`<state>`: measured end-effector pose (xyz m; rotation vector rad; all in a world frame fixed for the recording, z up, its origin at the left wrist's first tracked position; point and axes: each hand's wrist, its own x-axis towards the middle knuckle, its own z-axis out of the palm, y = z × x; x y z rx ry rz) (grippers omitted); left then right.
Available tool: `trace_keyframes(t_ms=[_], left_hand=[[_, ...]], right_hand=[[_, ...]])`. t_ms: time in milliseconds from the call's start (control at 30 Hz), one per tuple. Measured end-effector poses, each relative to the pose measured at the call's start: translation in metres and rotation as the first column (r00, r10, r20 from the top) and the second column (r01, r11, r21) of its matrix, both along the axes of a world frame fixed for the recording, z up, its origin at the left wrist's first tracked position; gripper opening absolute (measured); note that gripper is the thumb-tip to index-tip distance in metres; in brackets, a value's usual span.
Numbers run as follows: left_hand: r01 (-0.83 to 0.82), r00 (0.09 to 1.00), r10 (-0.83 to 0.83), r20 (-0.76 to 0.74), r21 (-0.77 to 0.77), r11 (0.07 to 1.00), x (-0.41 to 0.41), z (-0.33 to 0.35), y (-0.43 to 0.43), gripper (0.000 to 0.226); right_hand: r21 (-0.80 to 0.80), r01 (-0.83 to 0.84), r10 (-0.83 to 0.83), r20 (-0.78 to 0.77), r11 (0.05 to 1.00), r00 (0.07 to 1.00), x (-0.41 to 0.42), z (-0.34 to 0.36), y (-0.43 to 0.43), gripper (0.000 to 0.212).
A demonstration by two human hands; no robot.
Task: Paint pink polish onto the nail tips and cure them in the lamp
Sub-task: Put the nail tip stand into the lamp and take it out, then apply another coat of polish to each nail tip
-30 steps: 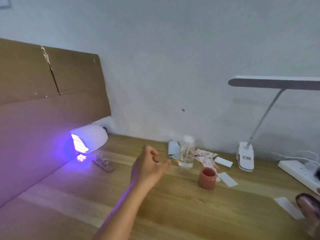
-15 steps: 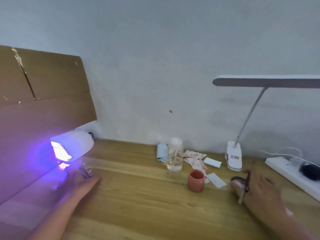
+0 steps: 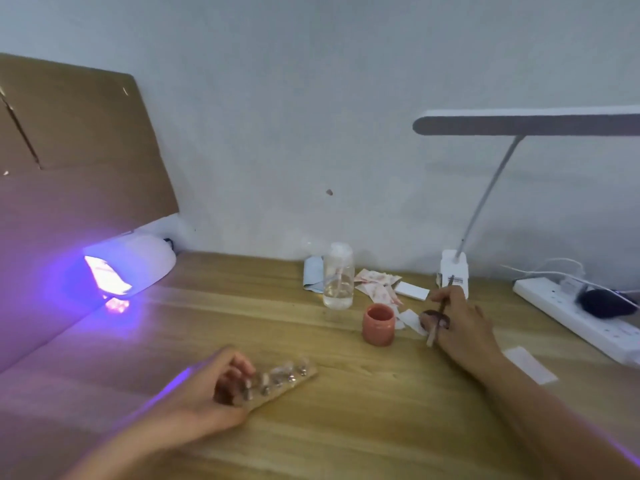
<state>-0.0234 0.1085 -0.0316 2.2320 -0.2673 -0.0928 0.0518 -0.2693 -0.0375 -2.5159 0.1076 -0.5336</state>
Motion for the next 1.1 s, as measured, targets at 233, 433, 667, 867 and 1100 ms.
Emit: trace_keyframes(t_ms=[233,433,667,867,1100], left_hand=[[0.324,0.945,-0.324,-0.031,-0.026,0.946,0.054,-0.001,-0.148,0.035],[0.236,0.969,-0.225,0.098,-0.115,0.965,0.058,-0.029,-0.183,0.036],[0.254,0.940,-0.240,0.242,-0.030,0.967,0.058,-0.034,-0.182,0.022],[0.283,0.903,-0.286,0.320,0.059,0.957,0.057,-0.033,-0.181,0.029],[0.277,0.924,-0.289,0.252,0.081,0.957,0.056,-0.025,-0.185,0.025]], right_hand=[[0.419,-0.003,-0.086,0.193,0.908,0.977,-0.059,0.002,-0.035,0.007],[0.359,-0.044,-0.019,0.170,0.932,0.985,-0.091,-0.013,-0.026,0.029],[0.028,-0.168,0.168,-0.005,0.985,0.986,-0.094,-0.010,-0.018,0.045],[0.058,-0.208,0.207,0.035,0.976,0.978,-0.086,-0.012,-0.024,0.042],[0.019,-0.243,0.240,0.106,0.970,0.965,-0.083,-0.017,-0.023,0.039]])
